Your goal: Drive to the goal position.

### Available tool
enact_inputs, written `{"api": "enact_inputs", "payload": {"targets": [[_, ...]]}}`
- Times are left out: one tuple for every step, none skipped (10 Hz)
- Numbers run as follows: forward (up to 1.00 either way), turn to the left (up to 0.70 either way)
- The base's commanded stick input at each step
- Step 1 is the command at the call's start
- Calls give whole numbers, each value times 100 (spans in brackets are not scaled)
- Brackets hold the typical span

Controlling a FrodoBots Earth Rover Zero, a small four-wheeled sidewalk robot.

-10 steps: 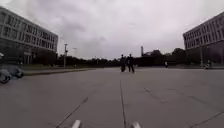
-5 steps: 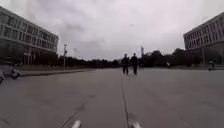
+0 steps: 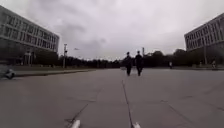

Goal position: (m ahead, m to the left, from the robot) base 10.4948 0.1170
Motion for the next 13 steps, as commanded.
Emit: {"api": "enact_inputs", "payload": {"targets": [[70, 0], [70, 0], [70, 0], [70, 0], [70, 0], [70, 0], [70, 0], [70, 0], [70, -5], [70, -19], [70, -13], [70, -2], [70, 0]]}}
